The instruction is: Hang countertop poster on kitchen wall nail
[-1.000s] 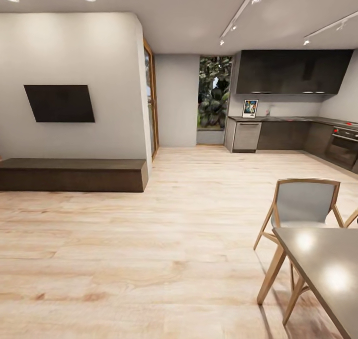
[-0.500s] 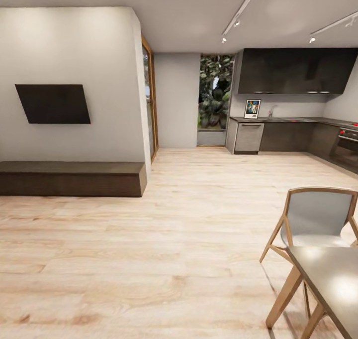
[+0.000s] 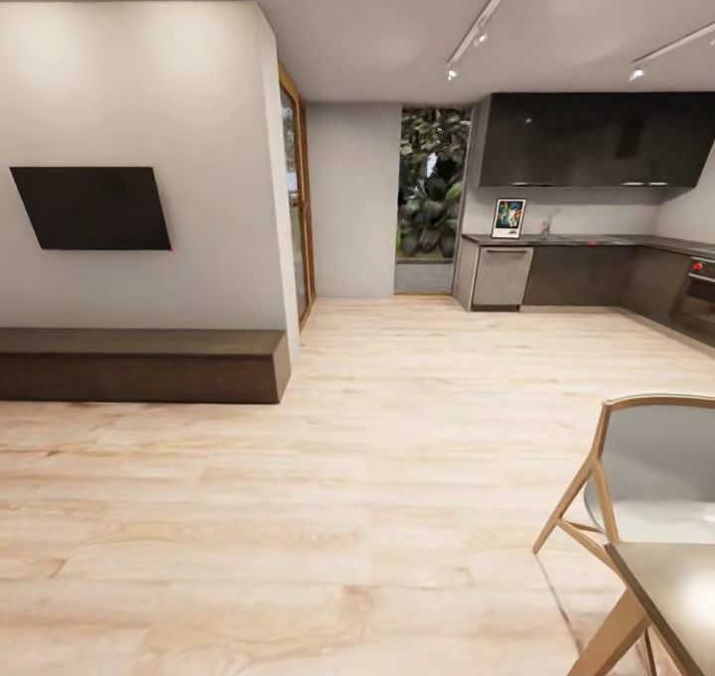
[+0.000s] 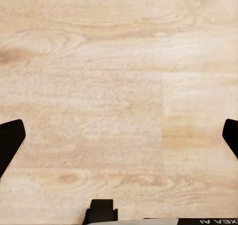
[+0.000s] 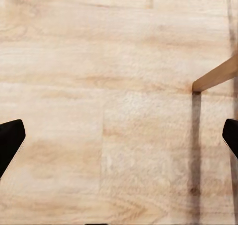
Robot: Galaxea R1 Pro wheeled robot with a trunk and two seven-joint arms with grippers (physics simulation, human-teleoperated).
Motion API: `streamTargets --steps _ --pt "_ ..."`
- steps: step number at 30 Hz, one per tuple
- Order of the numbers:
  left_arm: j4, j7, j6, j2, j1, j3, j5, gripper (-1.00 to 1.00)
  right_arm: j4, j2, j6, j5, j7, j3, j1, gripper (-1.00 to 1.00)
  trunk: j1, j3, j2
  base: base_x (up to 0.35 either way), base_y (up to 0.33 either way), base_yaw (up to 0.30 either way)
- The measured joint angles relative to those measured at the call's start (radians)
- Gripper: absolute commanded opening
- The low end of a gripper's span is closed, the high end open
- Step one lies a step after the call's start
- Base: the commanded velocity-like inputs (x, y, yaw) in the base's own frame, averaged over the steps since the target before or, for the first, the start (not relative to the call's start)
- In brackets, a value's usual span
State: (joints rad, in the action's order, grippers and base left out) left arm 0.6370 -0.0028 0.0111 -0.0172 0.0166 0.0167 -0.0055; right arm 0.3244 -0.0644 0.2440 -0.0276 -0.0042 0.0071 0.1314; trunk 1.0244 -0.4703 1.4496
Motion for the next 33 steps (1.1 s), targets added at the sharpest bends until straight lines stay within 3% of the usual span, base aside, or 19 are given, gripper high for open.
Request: streamTargets --steps 33 --pt "0.000 0.000 0.000 0.007 0.000 0.000 0.000 1.00 0.002 0.000 0.001 0.001 0.000 0.000 0.000 1.00 0.000 0.000 0.000 0.341 0.000 0.000"
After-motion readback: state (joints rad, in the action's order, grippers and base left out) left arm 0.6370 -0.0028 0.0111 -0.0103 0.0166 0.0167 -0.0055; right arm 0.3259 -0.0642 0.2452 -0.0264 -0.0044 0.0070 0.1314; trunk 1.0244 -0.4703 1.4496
